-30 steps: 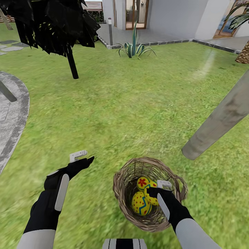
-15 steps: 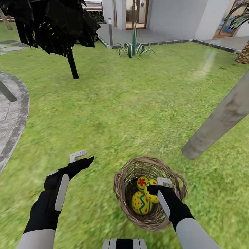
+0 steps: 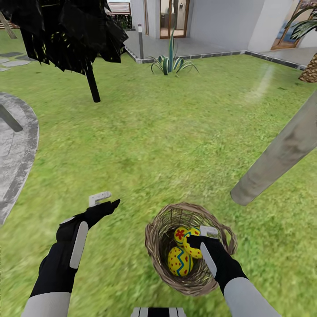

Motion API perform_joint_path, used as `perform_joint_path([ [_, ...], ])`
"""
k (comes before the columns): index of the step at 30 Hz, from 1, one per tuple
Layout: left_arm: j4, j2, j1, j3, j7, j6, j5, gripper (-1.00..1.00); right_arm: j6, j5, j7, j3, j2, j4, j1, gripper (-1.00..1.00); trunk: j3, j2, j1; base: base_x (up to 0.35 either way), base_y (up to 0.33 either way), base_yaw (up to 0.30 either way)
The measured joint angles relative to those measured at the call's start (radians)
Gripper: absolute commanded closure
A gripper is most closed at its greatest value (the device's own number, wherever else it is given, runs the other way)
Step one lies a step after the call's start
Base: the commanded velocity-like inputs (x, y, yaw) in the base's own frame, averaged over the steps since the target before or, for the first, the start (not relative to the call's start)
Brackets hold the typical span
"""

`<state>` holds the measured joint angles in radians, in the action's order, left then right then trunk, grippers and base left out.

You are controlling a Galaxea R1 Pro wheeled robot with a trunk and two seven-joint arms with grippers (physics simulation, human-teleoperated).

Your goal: Take the three Easter eggs out of the wicker basket on the lawn in the garden, then place them on the lawn next to a single tree (choose any tree) so that all three eggs are next to the same tree and none are left in the basket.

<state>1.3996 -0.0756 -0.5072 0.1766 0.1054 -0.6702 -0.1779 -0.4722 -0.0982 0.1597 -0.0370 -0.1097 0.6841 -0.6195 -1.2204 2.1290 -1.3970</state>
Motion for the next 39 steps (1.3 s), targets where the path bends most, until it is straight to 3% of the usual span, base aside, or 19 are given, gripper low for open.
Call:
perform_joint_path([
  [39, 0.000, 0.000, -0.001, 0.000, -0.001, 0.000, 0.000, -1.00, -0.006, -0.005, 0.000, 0.002, -0.006, -0.012, 0.000, 1.00, 0.122, -0.273, 0.150, 0.000, 0.000, 0.000],
])
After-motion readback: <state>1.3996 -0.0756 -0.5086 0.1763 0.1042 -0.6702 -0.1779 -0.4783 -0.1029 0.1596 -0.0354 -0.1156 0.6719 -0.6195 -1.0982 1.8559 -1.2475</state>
